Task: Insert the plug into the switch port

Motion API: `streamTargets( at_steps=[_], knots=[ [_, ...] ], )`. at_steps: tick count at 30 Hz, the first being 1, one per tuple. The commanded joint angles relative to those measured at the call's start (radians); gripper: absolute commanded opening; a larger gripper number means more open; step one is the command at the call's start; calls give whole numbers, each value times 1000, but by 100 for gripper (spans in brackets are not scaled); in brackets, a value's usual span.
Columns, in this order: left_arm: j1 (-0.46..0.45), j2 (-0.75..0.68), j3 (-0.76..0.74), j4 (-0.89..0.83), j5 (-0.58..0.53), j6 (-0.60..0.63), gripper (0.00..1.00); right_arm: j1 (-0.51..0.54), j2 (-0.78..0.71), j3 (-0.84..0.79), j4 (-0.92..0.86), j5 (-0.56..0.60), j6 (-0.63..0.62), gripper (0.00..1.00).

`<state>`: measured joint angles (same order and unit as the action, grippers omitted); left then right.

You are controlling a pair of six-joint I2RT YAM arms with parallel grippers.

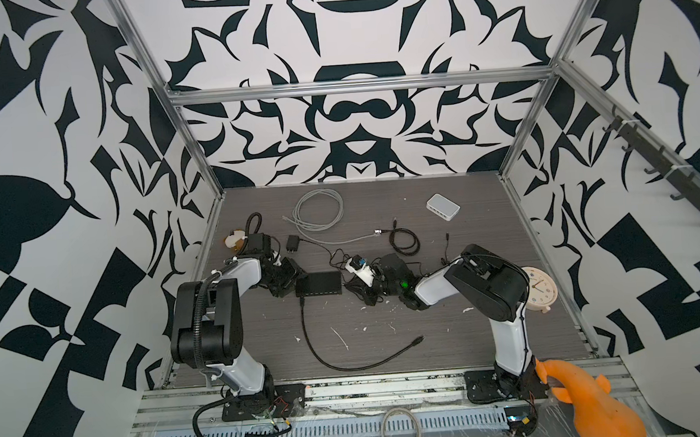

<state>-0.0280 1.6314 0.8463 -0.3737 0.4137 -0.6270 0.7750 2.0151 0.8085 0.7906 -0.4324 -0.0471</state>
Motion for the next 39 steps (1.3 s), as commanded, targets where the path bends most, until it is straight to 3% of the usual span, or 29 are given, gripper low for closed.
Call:
streamTargets(
  at_steps=[1,13,21,28,39],
  knots=[
    [2,18,19,-45,13,19,58,6,4,13,67,-43,19,0],
    [3,65,67,-95,65,107,56,6,27,21,108,-127,30,0],
    [1,103,112,-138,53,163,55,5,36,23,136,-146,37,0],
    [-1,114,119,-155,20,181,52,3,41,26,133,-57,33,0],
    [-10,119,138,-199,-25,208,51,3,89,73,170,-135,-3,0]
  ],
)
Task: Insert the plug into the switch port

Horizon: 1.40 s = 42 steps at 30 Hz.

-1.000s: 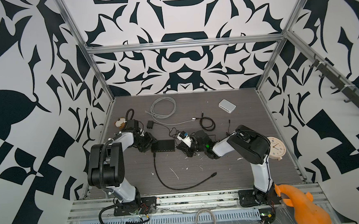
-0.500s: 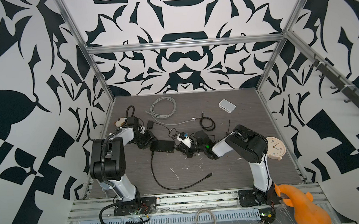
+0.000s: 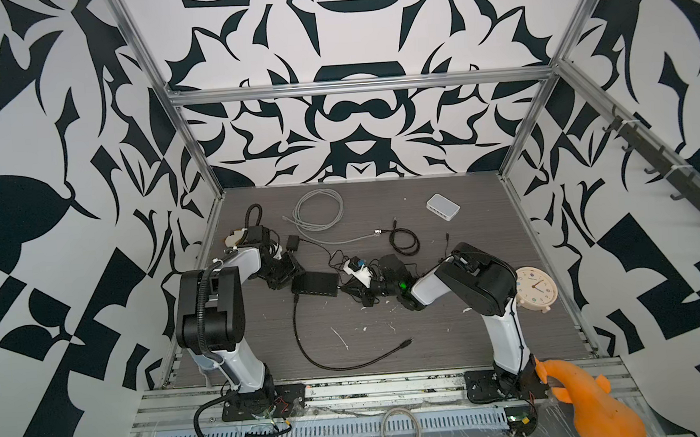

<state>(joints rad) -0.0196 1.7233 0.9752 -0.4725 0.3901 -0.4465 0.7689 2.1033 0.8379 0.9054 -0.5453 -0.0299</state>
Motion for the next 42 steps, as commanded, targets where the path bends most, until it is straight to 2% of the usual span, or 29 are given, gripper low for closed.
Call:
streamTargets(
  at_steps=[1,8,20,29,42],
  knots=[
    [-22,29,18,-116,-15,37,51,9,0,46,55,-29,-26,0],
    [-30,46,88,-200,-55,129,51,6,6,81,10,-70,-73,0],
    [-81,86,149,-249,-71,214,47,7,20,135,-25,-105,-59,0],
    [-101,122,196,-310,-81,321,45,19,5,204,-103,-52,-18,0],
    [-183,140,193,-337,-3,416,43,53,77,284,-10,0,72,0]
  ],
)
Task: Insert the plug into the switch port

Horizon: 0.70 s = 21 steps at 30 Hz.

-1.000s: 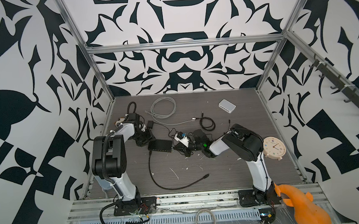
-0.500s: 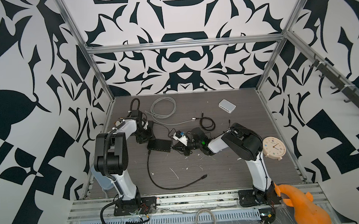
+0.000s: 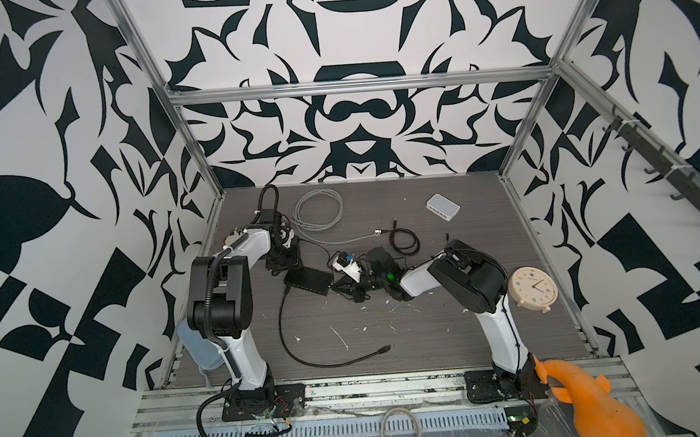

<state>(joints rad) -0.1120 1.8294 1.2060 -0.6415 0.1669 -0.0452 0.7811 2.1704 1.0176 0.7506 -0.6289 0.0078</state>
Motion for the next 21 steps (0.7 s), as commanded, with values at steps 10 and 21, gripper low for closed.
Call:
streamTargets(
  at_steps=[10,21],
  knots=[
    [-106,50,-54,-202,243,-9,39,41,28,171,121,278,187,0],
    [-89,70,-63,-219,244,-107,45,25,28,180,110,331,254,0]
  ],
)
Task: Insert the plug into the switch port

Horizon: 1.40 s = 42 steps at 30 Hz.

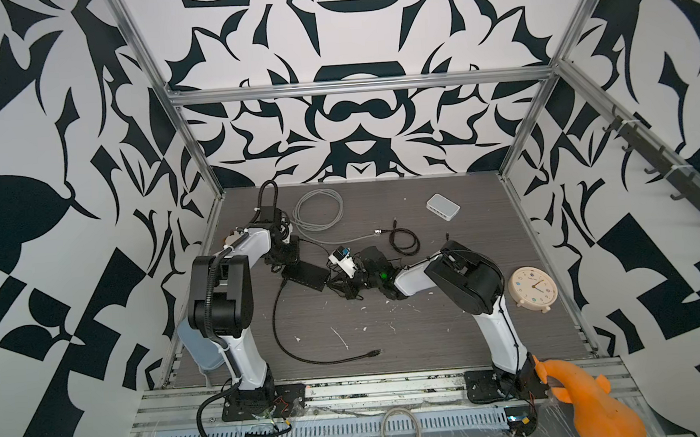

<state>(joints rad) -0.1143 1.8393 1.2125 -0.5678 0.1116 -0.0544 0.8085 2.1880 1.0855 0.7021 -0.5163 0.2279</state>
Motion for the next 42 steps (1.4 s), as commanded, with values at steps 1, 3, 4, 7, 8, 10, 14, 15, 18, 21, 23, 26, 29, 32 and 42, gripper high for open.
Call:
streamTargets(
  at_steps=[1,3,4,7,8,10,14,15,18,21,23,26,29,32,42],
  knots=[
    [-86,60,-79,-287,301,-120,48,-8,9,106,162,221,36,0],
    [-87,51,-111,-265,300,-166,50,-17,0,89,172,211,32,0],
    [-86,48,-126,-255,294,-180,51,-20,-4,83,167,201,25,0],
    [-85,55,-154,-251,294,-200,51,-23,-18,65,156,143,-23,0],
    [-85,57,-166,-215,310,-210,51,-22,-20,58,165,139,-28,0],
    [-86,60,-188,-181,343,-235,48,-22,-19,44,195,135,-33,0],
    [-106,67,-240,-137,415,-283,44,-22,-9,63,223,173,-11,0],
    [-115,65,-252,-136,419,-291,44,-22,-5,72,231,178,-1,0],
    [-136,54,-277,-135,423,-304,44,-23,5,103,244,207,38,0],
    [-142,49,-305,-126,445,-315,44,-22,29,137,272,201,78,0],
    [-145,43,-315,-124,452,-315,44,-22,43,153,284,192,90,0],
    [-147,37,-325,-114,467,-320,44,-22,70,171,320,169,103,0],
    [-147,35,-319,-123,459,-320,44,-22,73,160,363,143,116,0],
    [-136,16,-299,-173,379,-317,48,-35,30,109,346,142,121,2],
    [33,-51,-296,-200,166,-378,51,-174,-112,-99,250,77,172,26]
  ],
)
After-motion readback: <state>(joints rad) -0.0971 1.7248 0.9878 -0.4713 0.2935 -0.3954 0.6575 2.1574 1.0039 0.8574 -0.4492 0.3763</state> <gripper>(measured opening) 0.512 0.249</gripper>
